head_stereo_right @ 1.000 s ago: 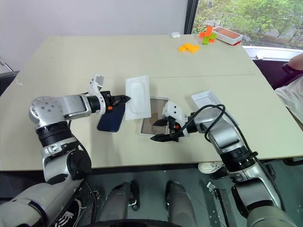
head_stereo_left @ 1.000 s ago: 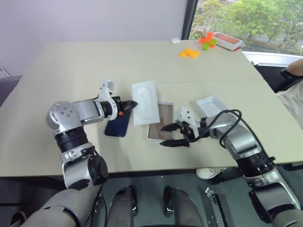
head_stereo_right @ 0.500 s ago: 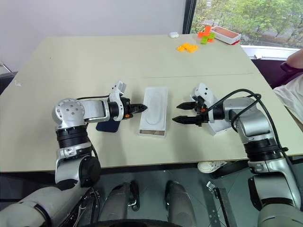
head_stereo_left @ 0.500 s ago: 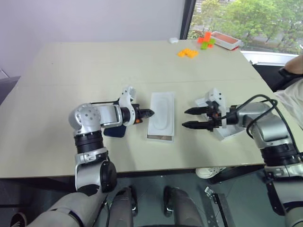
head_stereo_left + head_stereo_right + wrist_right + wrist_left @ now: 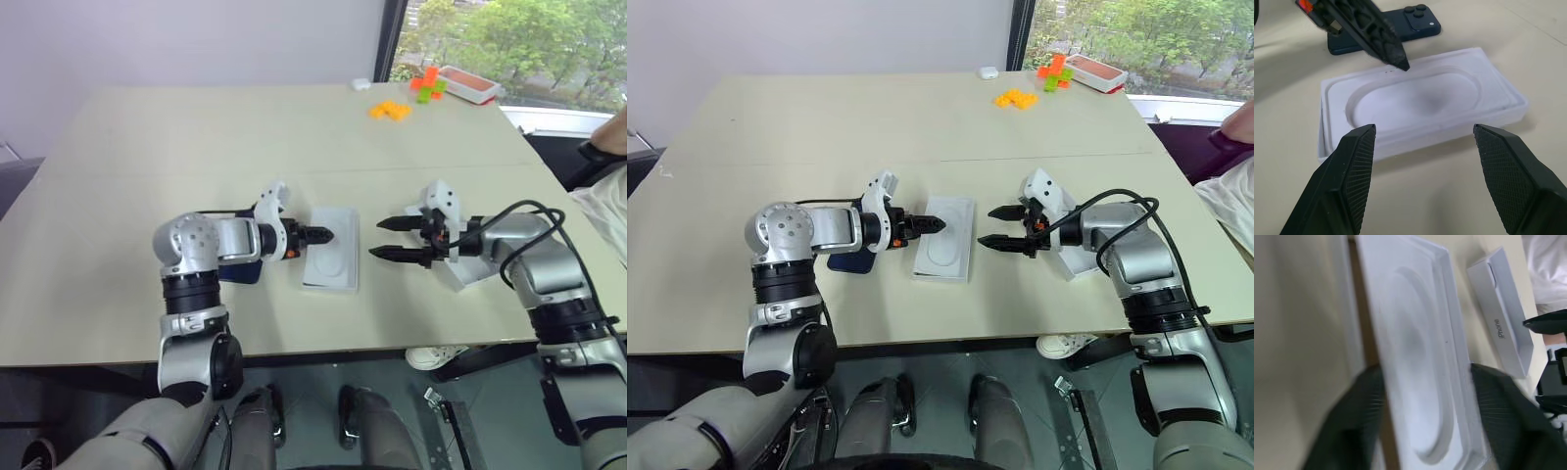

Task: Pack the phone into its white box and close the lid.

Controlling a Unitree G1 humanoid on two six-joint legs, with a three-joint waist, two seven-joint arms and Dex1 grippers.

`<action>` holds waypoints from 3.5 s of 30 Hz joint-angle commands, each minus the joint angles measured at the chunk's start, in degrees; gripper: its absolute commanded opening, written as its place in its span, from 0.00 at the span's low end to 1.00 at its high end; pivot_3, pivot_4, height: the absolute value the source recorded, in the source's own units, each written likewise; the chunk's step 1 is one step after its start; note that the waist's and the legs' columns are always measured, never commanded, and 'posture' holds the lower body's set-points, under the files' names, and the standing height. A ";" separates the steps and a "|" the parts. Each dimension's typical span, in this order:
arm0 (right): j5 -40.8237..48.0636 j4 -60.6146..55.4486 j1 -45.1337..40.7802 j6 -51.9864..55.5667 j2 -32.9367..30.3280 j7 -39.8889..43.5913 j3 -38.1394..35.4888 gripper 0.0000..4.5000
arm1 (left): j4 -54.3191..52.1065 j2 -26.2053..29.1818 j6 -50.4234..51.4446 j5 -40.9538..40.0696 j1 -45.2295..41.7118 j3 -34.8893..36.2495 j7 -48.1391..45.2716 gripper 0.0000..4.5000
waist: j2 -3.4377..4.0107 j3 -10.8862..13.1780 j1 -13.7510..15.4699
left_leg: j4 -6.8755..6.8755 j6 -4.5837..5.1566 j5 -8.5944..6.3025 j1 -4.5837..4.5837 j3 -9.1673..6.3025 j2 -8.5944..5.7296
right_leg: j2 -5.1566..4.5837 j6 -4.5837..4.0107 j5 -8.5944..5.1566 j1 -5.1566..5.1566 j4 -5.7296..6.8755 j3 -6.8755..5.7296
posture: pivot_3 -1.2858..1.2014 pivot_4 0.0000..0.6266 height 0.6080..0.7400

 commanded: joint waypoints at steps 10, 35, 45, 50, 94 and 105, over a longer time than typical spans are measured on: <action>0.01 0.20 -3.42 -1.14 3.06 -1.24 -0.73 0.74 | -3.78 5.83 -2.83 -0.63 -2.92 -1.77 -5.32 0.64 | 0.00 0.00 0.12 | -0.01 0.00 0.00 -0.01 0.01 0.00 | 0.00 0.00 0.00 0.00 -0.02 0.00 | 0.52 0.24 1.00; -16.89 -4.72 -5.78 8.09 13.95 -18.48 17.13 0.01 | -16.88 27.54 -32.95 3.72 16.96 -8.37 -20.97 0.64 | 0.05 0.00 0.07 | -0.47 -0.02 0.00 -0.19 0.25 0.04 | -0.09 -0.24 0.13 -0.36 -0.13 0.02 | 0.52 0.24 1.00; -19.91 -5.49 -6.59 8.37 9.05 -13.01 20.17 0.01 | -15.82 27.21 -32.90 3.53 16.01 -8.16 -20.15 0.64 | 0.05 -0.01 0.14 | -0.42 -0.03 0.00 -0.10 0.23 0.03 | -0.06 -0.23 0.12 -0.29 -0.10 0.02 | 0.52 0.24 1.00; -22.02 -5.94 -6.59 7.37 7.26 -11.50 21.35 0.01 | -15.23 26.79 -32.58 3.52 15.21 -8.56 -19.51 0.64 | 0.04 -0.01 0.24 | -0.39 -0.03 0.00 -0.10 0.22 0.04 | -0.07 -0.23 0.12 -0.25 -0.12 0.02 | 0.52 0.24 1.00; -19.92 9.74 -19.03 11.69 32.88 -22.74 16.79 0.01 | 19.92 35.05 -13.55 -0.84 6.35 -7.75 -30.03 0.64 | 0.02 -0.02 -0.26 | -0.45 -0.12 0.06 -0.13 0.33 0.08 | -0.06 -0.28 0.17 -0.44 0.07 0.03 | 0.52 0.24 1.00; -21.31 18.82 -21.46 13.46 35.28 -25.46 17.79 0.01 | 27.53 33.46 -16.01 3.54 2.06 -14.90 -37.58 0.64 | 0.01 -0.05 -0.20 | -0.77 -0.29 0.17 -0.12 0.54 0.05 | -0.05 -0.27 0.16 -0.57 0.06 0.03 | 0.52 0.24 1.00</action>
